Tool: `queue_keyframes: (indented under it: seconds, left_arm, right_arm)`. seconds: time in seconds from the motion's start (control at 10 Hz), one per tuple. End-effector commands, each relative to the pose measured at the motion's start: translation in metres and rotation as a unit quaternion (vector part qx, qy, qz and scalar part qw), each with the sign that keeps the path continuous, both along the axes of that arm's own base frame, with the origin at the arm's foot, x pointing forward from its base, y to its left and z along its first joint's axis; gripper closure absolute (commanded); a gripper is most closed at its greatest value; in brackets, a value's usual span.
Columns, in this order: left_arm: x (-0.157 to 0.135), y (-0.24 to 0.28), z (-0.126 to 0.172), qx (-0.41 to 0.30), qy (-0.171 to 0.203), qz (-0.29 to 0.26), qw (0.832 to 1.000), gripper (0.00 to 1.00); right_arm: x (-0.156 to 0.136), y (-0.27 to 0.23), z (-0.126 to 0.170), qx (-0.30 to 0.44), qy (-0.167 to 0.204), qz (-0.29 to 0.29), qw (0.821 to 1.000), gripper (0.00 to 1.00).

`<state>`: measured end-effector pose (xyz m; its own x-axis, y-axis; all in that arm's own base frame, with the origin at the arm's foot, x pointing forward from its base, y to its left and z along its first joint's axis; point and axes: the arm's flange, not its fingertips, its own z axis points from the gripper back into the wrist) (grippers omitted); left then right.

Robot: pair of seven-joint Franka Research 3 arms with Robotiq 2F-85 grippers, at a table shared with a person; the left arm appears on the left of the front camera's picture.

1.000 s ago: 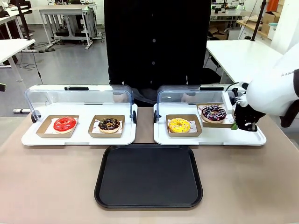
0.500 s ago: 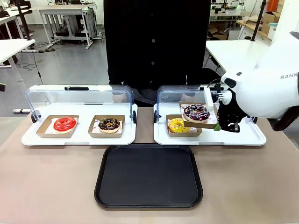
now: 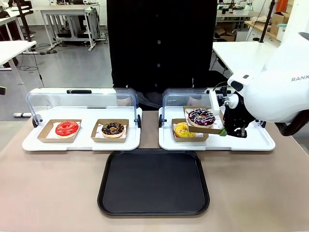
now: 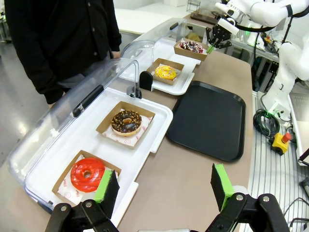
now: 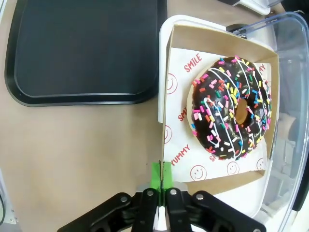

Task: Move the fourth donut from the left to the tray.
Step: Pick up the Paper togo box containing the Donut indicated by the person and place it on the Handle tray.

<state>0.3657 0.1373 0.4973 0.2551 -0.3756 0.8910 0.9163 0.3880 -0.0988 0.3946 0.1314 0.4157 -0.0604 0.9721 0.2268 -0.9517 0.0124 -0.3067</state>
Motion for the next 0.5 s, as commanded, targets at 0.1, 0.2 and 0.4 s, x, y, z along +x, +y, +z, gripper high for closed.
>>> queue_keyframes:
  seconds: [0.1,0.2,0.4]
  left_arm:
    - [0.001,0.0,0.002,-0.009,-0.013,-0.004,1.0,0.0]
    - [0.001,0.0,0.002,-0.009,-0.013,-0.004,1.0,0.0]
    - [0.001,0.0,0.002,-0.009,-0.013,-0.004,1.0,0.0]
  right_arm:
    - [-0.032,0.029,-0.017,-0.012,-0.009,-0.043,0.999,0.98]
    - [-0.054,0.043,-0.027,-0.002,0.004,-0.085,0.996,0.98]
    - [-0.097,0.069,-0.043,0.0,-0.016,-0.094,0.995,0.98]
